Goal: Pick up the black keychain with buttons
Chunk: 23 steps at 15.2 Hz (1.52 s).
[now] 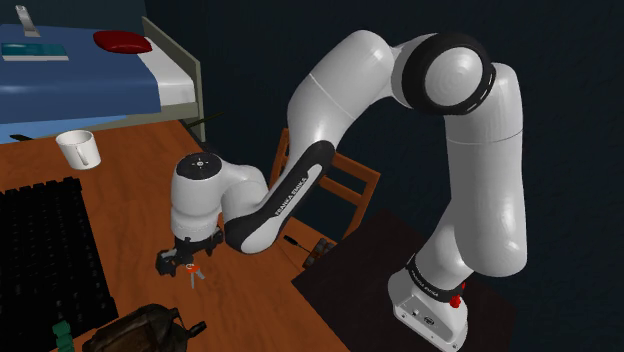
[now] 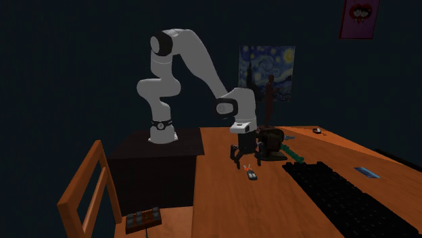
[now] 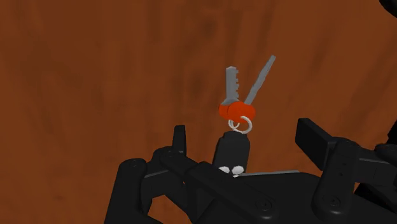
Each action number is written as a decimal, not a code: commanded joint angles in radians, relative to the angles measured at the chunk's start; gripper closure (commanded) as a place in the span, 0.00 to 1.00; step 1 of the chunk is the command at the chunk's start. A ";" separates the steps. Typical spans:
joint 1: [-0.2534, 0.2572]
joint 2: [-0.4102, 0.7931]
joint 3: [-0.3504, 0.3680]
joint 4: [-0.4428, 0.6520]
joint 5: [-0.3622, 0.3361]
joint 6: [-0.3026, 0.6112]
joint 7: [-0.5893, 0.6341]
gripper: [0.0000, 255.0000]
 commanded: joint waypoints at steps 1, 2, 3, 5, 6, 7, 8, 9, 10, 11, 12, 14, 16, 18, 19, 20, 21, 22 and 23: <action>0.004 0.008 -0.006 0.003 -0.006 0.006 0.005 0.00; 0.006 0.010 -0.007 0.004 -0.007 0.006 0.005 1.00; 0.006 0.011 -0.007 0.005 -0.007 0.006 0.005 1.00; 0.006 0.010 -0.007 0.004 -0.007 0.007 0.005 1.00; 0.006 0.010 -0.008 0.004 -0.007 0.007 0.005 1.00; 0.006 0.010 -0.008 0.004 -0.007 0.007 0.005 1.00; 0.006 0.010 -0.008 0.004 -0.007 0.007 0.005 1.00; 0.006 0.010 -0.008 0.004 -0.007 0.007 0.005 1.00; 0.006 0.010 -0.008 0.004 -0.007 0.007 0.005 1.00; 0.004 0.008 -0.006 0.003 -0.006 0.006 0.005 1.00; -0.002 -0.003 0.002 -0.001 0.002 -0.002 -0.002 1.00; -0.016 -0.026 0.020 -0.007 0.020 -0.018 -0.016 1.00; -0.029 -0.048 0.037 -0.013 0.038 -0.035 -0.030 1.00; -0.042 -0.071 0.054 -0.018 0.057 -0.053 -0.045 1.00; -0.048 -0.082 0.062 -0.020 0.067 -0.061 -0.052 1.00; -0.054 -0.093 0.070 -0.021 0.076 -0.070 -0.059 1.00; -0.061 -0.103 0.078 -0.023 0.086 -0.079 -0.067 1.00; -0.067 -0.114 0.087 -0.024 0.096 -0.088 -0.074 1.00; -0.073 -0.125 0.094 -0.025 0.106 -0.097 -0.082 1.00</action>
